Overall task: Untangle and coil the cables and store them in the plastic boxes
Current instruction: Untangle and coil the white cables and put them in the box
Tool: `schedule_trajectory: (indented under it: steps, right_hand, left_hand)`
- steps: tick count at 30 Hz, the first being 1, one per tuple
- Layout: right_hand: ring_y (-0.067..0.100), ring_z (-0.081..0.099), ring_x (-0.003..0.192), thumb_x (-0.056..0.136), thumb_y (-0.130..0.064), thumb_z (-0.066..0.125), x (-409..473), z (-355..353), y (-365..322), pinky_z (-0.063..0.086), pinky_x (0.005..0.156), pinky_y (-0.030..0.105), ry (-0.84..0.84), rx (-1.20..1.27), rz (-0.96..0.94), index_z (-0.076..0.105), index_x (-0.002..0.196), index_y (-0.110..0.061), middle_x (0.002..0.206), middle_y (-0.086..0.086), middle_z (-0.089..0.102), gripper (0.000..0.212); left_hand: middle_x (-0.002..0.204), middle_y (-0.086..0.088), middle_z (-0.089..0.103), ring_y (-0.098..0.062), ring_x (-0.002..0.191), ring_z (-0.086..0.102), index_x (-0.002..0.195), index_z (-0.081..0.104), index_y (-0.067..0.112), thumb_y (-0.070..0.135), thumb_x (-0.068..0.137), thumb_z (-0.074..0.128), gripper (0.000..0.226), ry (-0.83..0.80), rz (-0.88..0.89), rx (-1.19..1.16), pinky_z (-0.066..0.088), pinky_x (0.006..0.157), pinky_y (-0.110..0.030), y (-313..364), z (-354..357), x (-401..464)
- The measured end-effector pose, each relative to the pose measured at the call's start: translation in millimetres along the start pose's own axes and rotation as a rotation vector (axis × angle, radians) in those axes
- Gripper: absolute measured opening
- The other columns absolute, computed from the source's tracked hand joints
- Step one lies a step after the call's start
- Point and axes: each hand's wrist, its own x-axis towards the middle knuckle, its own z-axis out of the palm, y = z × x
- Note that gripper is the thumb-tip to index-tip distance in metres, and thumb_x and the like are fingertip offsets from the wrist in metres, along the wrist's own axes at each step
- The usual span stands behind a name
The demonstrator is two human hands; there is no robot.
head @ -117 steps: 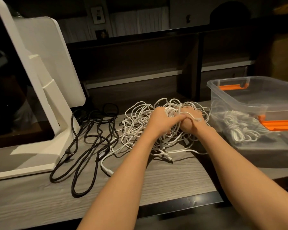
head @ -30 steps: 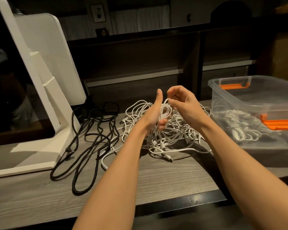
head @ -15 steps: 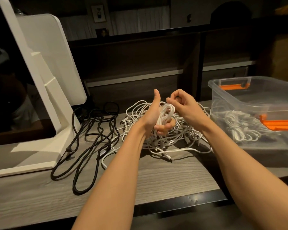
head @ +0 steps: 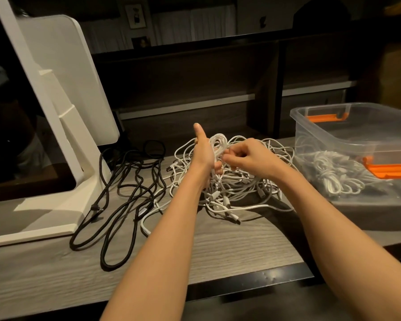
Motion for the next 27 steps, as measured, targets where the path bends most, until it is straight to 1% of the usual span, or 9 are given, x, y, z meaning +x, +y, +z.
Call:
schedule_trajectory:
  steps: [2, 4, 7, 11, 15, 17, 22, 24, 27]
  right_hand:
    - [-0.001, 0.056, 0.059, 0.091, -0.019, 0.062, 0, 0, -4, 0.042, 0.059, 0.013, -0.06, 0.043, -0.02, 0.062, 0.065, -0.004, 0.066, 0.018, 0.058, 0.029]
    - [0.008, 0.057, 0.065, 0.09, -0.015, 0.063, -1, -3, -6, 0.045, 0.064, 0.025, -0.078, 0.088, -0.03, 0.067, 0.075, -0.004, 0.069, 0.017, 0.061, 0.019]
    - [0.004, 0.048, 0.056, 0.091, -0.02, 0.063, -1, -2, -7, 0.038, 0.055, 0.018, -0.057, 0.086, -0.07, 0.071, 0.083, -0.013, 0.064, 0.003, 0.057, 0.013]
    - [0.009, 0.057, 0.06, 0.091, -0.024, 0.063, 2, 4, -2, 0.045, 0.056, 0.021, 0.073, -0.01, -0.136, 0.072, 0.093, -0.024, 0.074, -0.003, 0.066, 0.008]
    - [-0.001, 0.057, 0.067, 0.088, -0.02, 0.066, 4, 4, 2, 0.043, 0.063, 0.015, 0.227, -0.022, -0.212, 0.068, 0.097, -0.021, 0.075, -0.015, 0.062, 0.009]
    - [0.001, 0.05, 0.061, 0.085, -0.022, 0.07, 5, 0, 5, 0.04, 0.059, 0.015, 0.262, 0.034, -0.151, 0.059, 0.093, -0.018, 0.072, -0.008, 0.058, 0.014]
    - [0.002, 0.048, 0.052, 0.09, -0.027, 0.063, 1, -7, 9, 0.039, 0.049, 0.015, 0.064, 0.277, 0.108, 0.055, 0.09, -0.013, 0.069, -0.003, 0.056, 0.016]
    - [0.006, 0.055, 0.059, 0.093, -0.024, 0.057, 1, -7, 11, 0.044, 0.053, 0.017, -0.012, 0.426, 0.166, 0.054, 0.096, -0.009, 0.081, 0.004, 0.062, 0.016]
    - [0.01, 0.057, 0.067, 0.095, -0.019, 0.055, 1, -4, 14, 0.046, 0.061, 0.023, -0.075, 0.368, 0.194, 0.054, 0.108, -0.004, 0.087, 0.007, 0.063, 0.021]
  left_hand:
    - [0.084, -0.007, 0.063, -0.007, 0.046, 0.047, 0.128, 0.047, 0.01, 0.06, 0.1, 0.018, 0.064, 0.149, 0.032, 0.1, 0.038, 0.033, -0.018, 0, 0, 0]
    - [0.07, -0.001, 0.049, -0.011, 0.052, 0.044, 0.093, 0.054, 0.015, 0.049, 0.103, 0.031, 0.042, 0.266, 0.113, 0.154, 0.039, 0.039, -0.022, -3, -1, 3]
    - [0.062, -0.001, 0.049, -0.021, 0.061, 0.051, 0.066, 0.051, 0.014, 0.045, 0.094, 0.056, 0.042, 0.359, 0.231, 0.279, 0.047, 0.061, -0.037, -10, -6, 11]
    - [0.064, -0.002, 0.059, -0.018, 0.07, 0.061, 0.072, 0.065, 0.004, 0.046, 0.087, 0.067, 0.044, 0.381, 0.347, 0.418, 0.048, 0.065, -0.031, -13, -7, 12]
    - [0.057, 0.004, 0.051, -0.012, 0.061, 0.051, 0.06, 0.055, 0.021, 0.04, 0.101, 0.045, 0.046, 0.257, 0.501, 0.502, 0.039, 0.06, -0.029, -10, -4, 9]
    - [0.059, 0.004, 0.055, -0.011, 0.06, 0.054, 0.07, 0.06, 0.024, 0.036, 0.106, 0.033, 0.046, 0.14, 0.5, 0.509, 0.043, 0.062, -0.031, -11, -2, 8]
    - [0.063, 0.002, 0.063, -0.005, 0.057, 0.06, 0.106, 0.067, 0.011, 0.037, 0.107, 0.027, 0.048, -0.043, 0.367, 0.398, 0.046, 0.059, -0.022, -10, -2, 7]
    - [0.052, 0.005, 0.059, -0.001, 0.045, 0.055, 0.106, 0.065, 0.008, 0.036, 0.107, 0.026, 0.048, -0.09, 0.312, 0.279, 0.043, 0.046, -0.015, -7, -1, 3]
    - [0.067, -0.002, 0.062, -0.004, 0.053, 0.058, 0.101, 0.063, 0.01, 0.04, 0.106, 0.026, 0.048, 0.002, 0.284, 0.194, 0.046, 0.048, -0.015, -6, 1, 4]
